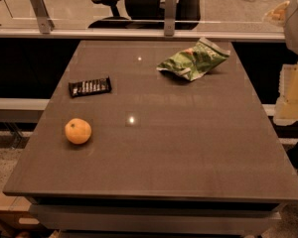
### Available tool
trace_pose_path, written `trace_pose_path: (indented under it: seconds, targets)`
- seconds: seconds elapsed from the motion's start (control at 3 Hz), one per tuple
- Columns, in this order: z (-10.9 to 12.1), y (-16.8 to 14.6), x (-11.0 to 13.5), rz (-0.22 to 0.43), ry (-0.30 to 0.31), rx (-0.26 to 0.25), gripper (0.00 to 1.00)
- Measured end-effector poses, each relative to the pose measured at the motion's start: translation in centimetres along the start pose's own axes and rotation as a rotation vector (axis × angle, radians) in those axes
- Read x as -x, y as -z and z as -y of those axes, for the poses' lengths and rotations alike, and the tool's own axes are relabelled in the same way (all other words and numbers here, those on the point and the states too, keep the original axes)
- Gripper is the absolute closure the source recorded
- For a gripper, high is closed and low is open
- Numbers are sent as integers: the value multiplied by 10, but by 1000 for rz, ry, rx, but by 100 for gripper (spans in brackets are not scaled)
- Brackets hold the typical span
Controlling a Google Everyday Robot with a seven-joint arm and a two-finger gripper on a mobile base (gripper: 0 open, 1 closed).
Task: Pick green jalapeno chip bag
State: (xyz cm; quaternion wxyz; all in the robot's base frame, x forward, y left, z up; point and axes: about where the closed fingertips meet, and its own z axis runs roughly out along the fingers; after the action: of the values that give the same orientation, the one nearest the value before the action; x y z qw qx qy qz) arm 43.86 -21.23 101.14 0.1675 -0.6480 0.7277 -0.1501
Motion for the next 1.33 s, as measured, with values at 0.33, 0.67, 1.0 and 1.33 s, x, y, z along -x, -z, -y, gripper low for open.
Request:
trace_pose_path:
  seconds: [0.33, 0.67, 1.0, 1.33]
  targets:
    - [18, 8, 7, -7, 85, -61, 0]
    - [45, 11, 13, -2, 148, -87, 0]
    - [74, 4, 18, -2, 181, -77, 0]
    - [96, -9, 24, -22, 213, -42, 0]
